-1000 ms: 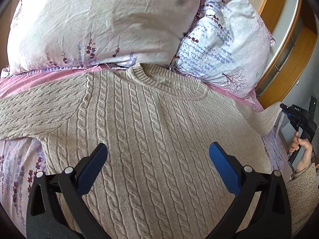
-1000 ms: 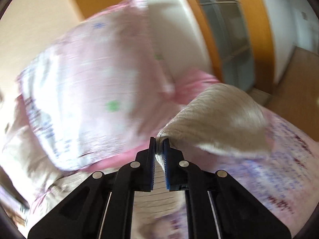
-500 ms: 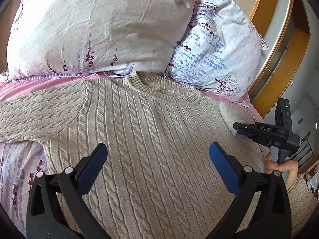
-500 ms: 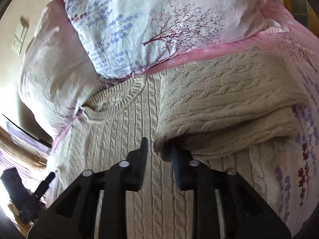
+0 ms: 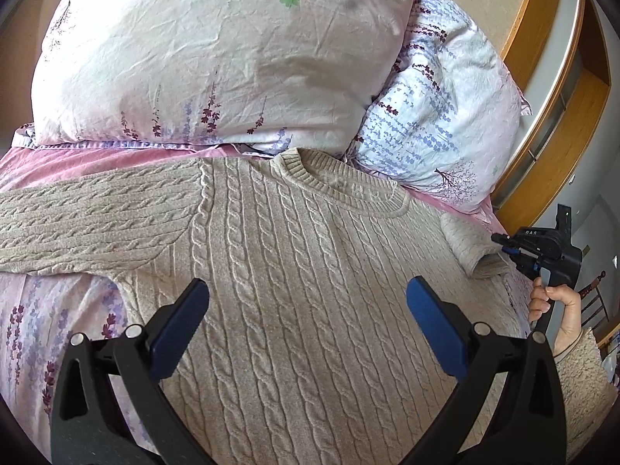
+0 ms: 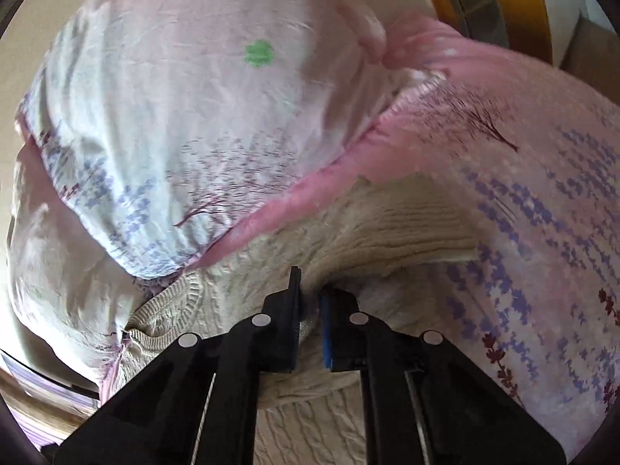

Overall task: Fold small clothes
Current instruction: 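Fold the held sleeve across the sweater body with the right gripper, release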

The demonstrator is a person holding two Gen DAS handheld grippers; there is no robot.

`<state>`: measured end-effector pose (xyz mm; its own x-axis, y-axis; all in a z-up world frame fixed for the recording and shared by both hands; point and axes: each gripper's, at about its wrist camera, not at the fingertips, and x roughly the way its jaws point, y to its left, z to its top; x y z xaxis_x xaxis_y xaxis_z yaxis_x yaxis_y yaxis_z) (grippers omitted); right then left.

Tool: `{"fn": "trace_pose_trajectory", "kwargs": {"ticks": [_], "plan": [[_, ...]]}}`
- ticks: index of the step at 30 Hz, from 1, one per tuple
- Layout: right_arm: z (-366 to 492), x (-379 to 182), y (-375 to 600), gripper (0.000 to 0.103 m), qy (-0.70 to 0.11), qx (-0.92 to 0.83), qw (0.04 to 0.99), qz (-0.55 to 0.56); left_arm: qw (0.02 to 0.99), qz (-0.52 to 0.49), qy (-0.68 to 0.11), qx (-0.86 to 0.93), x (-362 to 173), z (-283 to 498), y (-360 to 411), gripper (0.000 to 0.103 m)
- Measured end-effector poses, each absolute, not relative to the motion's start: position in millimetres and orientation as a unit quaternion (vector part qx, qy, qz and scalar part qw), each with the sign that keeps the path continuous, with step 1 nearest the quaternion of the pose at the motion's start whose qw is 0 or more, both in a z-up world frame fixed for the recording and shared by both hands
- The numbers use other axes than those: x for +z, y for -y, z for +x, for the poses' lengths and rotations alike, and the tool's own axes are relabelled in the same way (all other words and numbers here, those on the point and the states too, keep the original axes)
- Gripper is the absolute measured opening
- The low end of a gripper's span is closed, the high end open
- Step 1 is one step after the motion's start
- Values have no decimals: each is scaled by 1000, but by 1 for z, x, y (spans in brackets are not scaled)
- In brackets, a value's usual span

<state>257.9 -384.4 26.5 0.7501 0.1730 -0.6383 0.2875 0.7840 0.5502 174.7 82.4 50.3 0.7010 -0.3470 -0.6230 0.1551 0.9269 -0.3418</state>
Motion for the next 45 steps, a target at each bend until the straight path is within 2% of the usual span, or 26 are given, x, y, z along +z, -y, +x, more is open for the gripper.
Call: {"fn": "trace_pose_trajectory", "kwargs": {"ticks": [6, 9, 12, 13, 15, 16, 17, 18, 22, 26, 30, 35, 38, 40, 45], "plan": [[265, 69, 275, 9, -337, 115, 903, 240, 911, -169, -350, -139, 51, 175, -102, 101], [274, 57, 214, 9, -374, 172, 889, 203, 899, -218, -346, -158, 47, 176, -112, 101], [289, 22, 162, 12, -448, 205, 856, 155, 885, -253, -349, -174, 43, 179, -117, 101], [290, 10, 148, 20, -477, 208, 844, 133, 883, -259, -351, -177, 42, 181, -116, 101], [280, 11, 141, 30, -466, 210, 852, 113, 877, -265, -357, -181, 40, 185, -114, 101], [275, 15, 143, 49, -466, 219, 849, 115, 874, -268, -360, -185, 39, 188, -112, 101], [270, 21, 150, 59, -465, 225, 846, 131, 871, -271, -365, -187, 38, 191, -110, 101], [263, 27, 162, 59, -455, 224, 848, 153, 867, -274, -370, -189, 37, 196, -107, 100], [243, 42, 237, 58, -423, 169, 850, 264, 845, -301, -395, -200, 26, 219, -94, 86], [228, 19, 332, 46, -413, 62, 816, 399, 825, -325, -426, -182, 11, 241, -86, 77], [221, -4, 388, 43, -396, -4, 790, 469, 806, -352, -445, -167, -2, 259, -84, 65], [231, -12, 404, 32, -383, -10, 787, 484, 801, -367, -446, -154, -6, 273, -84, 47], [229, -10, 408, 18, -378, -22, 792, 479, 801, -364, -450, -151, -7, 281, -82, 31], [233, -8, 405, 10, -373, -25, 799, 471, 803, -356, -450, -159, -7, 289, -77, 9], [211, 18, 402, 8, -326, -3, 836, 441, 839, -317, -408, -168, 16, 285, -85, 7]]}}
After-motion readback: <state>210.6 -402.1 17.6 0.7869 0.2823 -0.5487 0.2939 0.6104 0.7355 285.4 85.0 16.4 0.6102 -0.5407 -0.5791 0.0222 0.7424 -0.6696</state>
